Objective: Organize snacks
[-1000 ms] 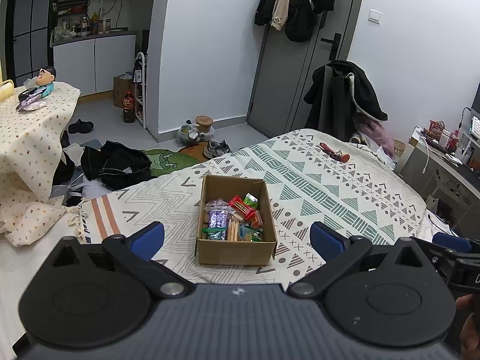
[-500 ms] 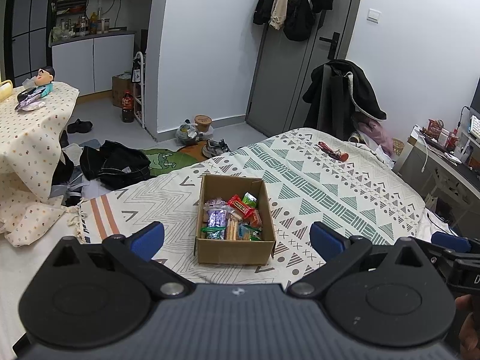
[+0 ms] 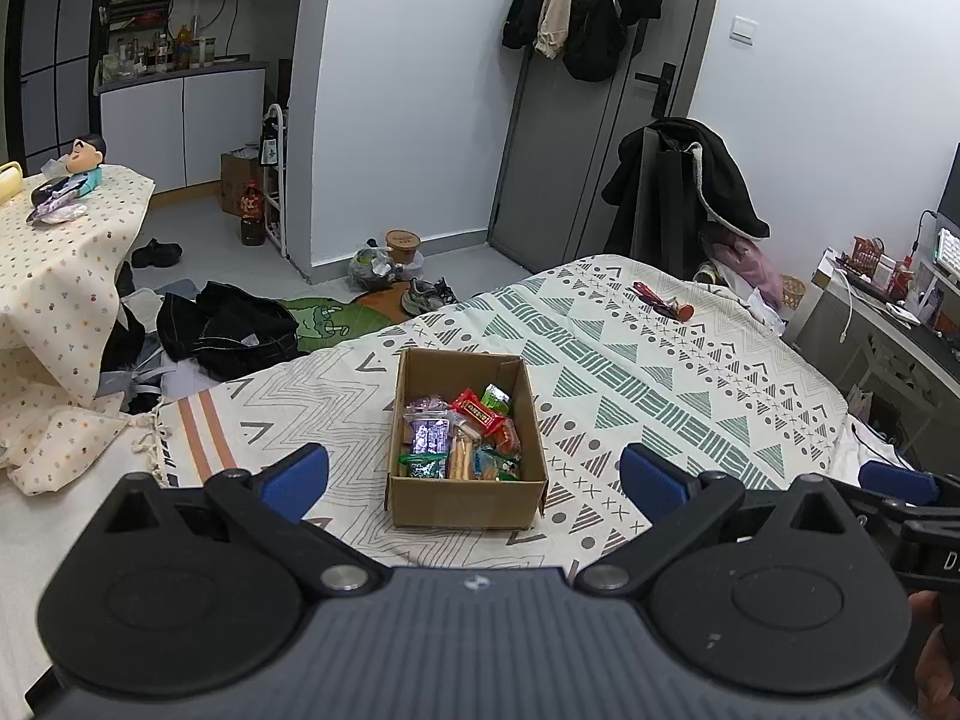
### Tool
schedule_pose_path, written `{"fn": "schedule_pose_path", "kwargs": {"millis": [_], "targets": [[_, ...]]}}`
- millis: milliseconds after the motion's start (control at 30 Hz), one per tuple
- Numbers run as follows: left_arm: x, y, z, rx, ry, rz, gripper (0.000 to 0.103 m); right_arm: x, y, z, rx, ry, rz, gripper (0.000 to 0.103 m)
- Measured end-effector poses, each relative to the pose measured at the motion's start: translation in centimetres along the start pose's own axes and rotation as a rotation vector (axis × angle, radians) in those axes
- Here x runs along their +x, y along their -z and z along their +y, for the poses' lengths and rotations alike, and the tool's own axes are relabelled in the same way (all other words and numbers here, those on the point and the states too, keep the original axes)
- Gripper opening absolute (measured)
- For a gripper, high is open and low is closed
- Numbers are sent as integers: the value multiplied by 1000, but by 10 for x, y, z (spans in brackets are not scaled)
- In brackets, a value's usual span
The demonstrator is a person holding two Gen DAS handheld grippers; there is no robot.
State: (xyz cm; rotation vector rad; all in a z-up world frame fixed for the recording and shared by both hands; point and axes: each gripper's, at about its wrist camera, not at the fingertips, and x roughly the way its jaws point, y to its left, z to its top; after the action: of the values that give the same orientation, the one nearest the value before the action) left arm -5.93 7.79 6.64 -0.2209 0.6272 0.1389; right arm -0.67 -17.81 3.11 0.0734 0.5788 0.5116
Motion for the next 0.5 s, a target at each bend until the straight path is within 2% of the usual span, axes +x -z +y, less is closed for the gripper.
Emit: {"fn": "schedule_pose_path", "kwargs": {"millis": [500], "targets": [[0, 2, -1, 4, 6, 6, 103, 0, 0, 0, 3, 1, 3, 103]]}}
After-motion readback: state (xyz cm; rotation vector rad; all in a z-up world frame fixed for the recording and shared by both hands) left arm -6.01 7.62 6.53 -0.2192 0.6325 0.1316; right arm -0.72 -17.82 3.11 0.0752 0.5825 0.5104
